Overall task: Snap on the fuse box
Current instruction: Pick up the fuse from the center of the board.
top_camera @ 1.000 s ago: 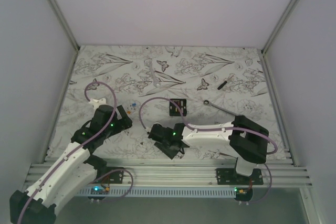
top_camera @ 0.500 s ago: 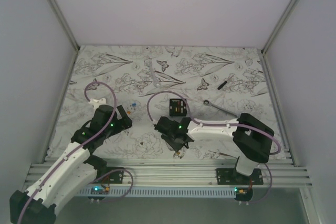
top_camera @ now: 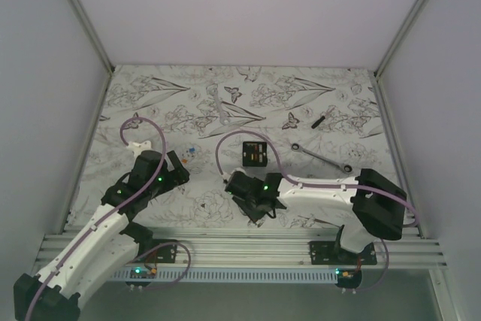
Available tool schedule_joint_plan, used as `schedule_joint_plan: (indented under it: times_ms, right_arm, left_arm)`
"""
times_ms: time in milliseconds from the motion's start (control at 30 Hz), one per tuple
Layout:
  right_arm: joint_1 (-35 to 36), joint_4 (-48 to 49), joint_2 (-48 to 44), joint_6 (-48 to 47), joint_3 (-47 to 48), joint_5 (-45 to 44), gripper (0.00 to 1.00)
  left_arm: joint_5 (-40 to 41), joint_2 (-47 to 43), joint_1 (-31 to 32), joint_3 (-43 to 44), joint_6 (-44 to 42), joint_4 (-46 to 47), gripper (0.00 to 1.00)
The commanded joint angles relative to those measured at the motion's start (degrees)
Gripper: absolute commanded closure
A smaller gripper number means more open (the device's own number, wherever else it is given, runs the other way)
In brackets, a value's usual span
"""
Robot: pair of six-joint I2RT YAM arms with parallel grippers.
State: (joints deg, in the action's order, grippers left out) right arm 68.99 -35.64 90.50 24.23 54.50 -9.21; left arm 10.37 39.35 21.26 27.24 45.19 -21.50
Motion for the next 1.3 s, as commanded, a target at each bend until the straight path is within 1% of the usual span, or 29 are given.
schedule_joint_plan:
  times_ms: [0,100,233,400,633,800,1000,1100,1267]
  right_arm:
    - [1.82,-1.88,-0.32,3.58,-1.81,1.53,0.63]
    - [2.15,-1.66,-0.27,4.31,-2.43,1.86,0.65]
    - [2.2,-0.01,-0.28,4.27,-2.73,2.32,0.64]
    - [2.2,1.57,2.42,3.49,-2.48,2.6,0.65]
    - [1.44,2.62,6.66,0.66,-0.54,-0.36,0.71]
    - [-2.1,3.23,9.52,-5.05,2.3,-1.92,0.73]
    - [-7.68,3.83,10.4,-11.82,4.95,-1.79,0.74]
    - [-9.45,3.74,10.29,-13.87,5.88,-1.87,0.69]
    - [-11.74,3.74,9.41,-14.27,5.71,-2.34,0.64]
  left_arm:
    - [-0.53,-0.41,-0.43,-0.35,0.07,-1.34,0.0]
    - [-0.66,-0.46,-0.43,-0.35,-0.01,-1.35,0.0]
    - [-0.68,-0.34,-0.43,-0.35,0.05,-1.33,0.0]
    - [-0.64,-0.25,-0.42,-0.26,-0.01,-1.26,0.0]
    - [-0.5,-0.14,-0.43,-0.24,-0.1,-1.21,0.0]
    - [-0.37,-0.14,-0.43,-0.26,-0.19,-1.25,0.0]
    - [-0.17,0.03,-0.43,-0.26,-0.28,-1.24,0.0]
    - [-0.09,0.15,-0.43,-0.17,-0.36,-1.23,0.0]
    - [-0.2,0.47,-0.42,-0.17,-0.36,-1.11,0.0]
